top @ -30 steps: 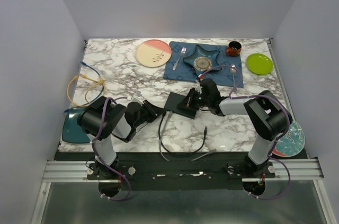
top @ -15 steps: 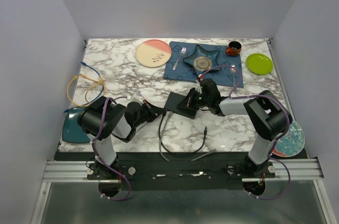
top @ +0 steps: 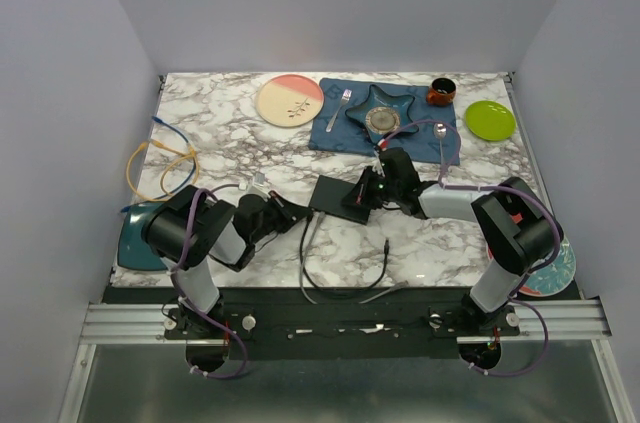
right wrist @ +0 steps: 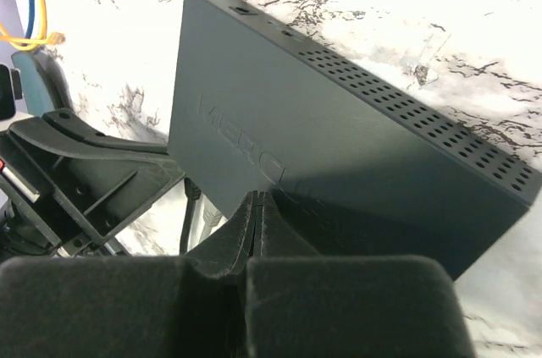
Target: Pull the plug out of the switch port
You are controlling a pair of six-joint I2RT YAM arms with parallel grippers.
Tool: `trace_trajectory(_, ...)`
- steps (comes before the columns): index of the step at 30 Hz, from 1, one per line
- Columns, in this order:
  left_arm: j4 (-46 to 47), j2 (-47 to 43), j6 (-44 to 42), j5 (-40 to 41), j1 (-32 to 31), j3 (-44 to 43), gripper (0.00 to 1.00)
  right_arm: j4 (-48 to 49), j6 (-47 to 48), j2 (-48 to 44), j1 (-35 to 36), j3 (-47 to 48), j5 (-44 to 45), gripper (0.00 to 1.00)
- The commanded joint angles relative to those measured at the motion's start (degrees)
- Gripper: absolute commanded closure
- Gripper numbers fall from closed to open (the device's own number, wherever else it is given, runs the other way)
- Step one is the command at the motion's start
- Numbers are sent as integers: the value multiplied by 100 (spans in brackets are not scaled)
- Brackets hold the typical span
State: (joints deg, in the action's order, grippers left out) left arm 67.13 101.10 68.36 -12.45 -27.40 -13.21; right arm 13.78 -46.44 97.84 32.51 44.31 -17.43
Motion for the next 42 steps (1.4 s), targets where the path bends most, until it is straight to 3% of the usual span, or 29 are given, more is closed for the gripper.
trace_trajectory(1,-763,-90,-235,6,-38,301,100,-499,187,121,-26,42,293,98)
trace_trajectory(9,-737,-82,-200,-30,-46,328,100,-630,600,-2,237,226,38,96)
trace_trajectory(19,-613,-309,-112,-65,-46,521,100,-886,768,-99,502,306,363,96)
trace_trajectory(27,-2255,-2302,-489,224,-55,882,100,-903,732,-178,510,332,425,96)
trace_trajectory(32,-4677,-4251,-1139,971,-55,259,100,-895,767,-467,510,288,460,96)
trace_trajectory(36,-5666,-4827,-1509,1464,-38,-286,100,-938,846,-652,510,227,495,96)
trace_trajectory(37,-5772,-4819,-1588,1438,-38,-435,94,-956,864,-679,510,227,486,96)
trace_trajectory(40,-5931,-4565,-1589,1263,-46,-454,47,-1009,899,-758,510,174,530,91)
trace_trajectory(42,-5905,-4415,-1475,1289,-151,-358,38,-1035,943,-793,510,130,600,90)
